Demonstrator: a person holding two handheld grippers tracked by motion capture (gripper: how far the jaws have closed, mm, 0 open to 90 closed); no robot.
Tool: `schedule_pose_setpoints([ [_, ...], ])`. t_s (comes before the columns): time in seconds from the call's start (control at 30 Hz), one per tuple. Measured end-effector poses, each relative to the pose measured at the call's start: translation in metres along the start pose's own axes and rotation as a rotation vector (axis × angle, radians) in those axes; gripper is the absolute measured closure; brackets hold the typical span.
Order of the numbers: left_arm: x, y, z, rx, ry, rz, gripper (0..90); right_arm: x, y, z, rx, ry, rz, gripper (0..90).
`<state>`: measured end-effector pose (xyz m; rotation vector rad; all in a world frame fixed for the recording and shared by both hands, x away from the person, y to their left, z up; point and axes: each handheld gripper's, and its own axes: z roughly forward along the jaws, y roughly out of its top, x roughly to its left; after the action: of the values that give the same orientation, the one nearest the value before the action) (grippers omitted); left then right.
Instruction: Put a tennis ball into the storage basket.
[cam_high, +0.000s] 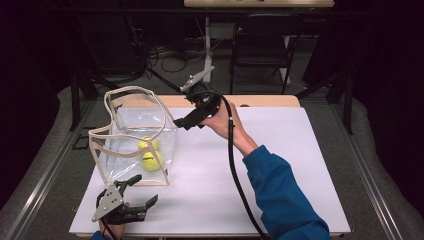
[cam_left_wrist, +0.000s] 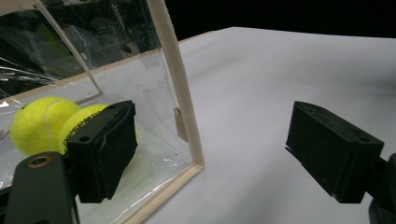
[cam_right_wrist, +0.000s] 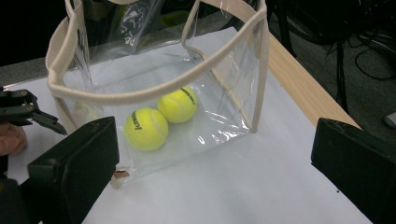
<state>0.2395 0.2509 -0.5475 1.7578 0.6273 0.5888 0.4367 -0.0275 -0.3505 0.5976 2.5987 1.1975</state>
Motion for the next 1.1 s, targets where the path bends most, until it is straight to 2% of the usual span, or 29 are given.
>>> schedule_pose_setpoints([
  [0.27, 0.0, -0.001, 0.0, 0.004, -0.007, -0.002, 15.9, -0.009, -0.024, -0.005, 0.014, -0.016, 0.024, 0.2],
  [0.83, 0.0, -0.001, -0.001, 0.002, -0.017, 0.007, 15.9, -0.009, -0.058, -0.009, 0.045, -0.033, 0.025, 0.0],
  [1.1, -0.001, -0.001, 0.0, 0.006, -0.016, 0.013, 15.9, -0.011, -0.085, -0.011, 0.056, -0.034, 0.05, 0.0],
])
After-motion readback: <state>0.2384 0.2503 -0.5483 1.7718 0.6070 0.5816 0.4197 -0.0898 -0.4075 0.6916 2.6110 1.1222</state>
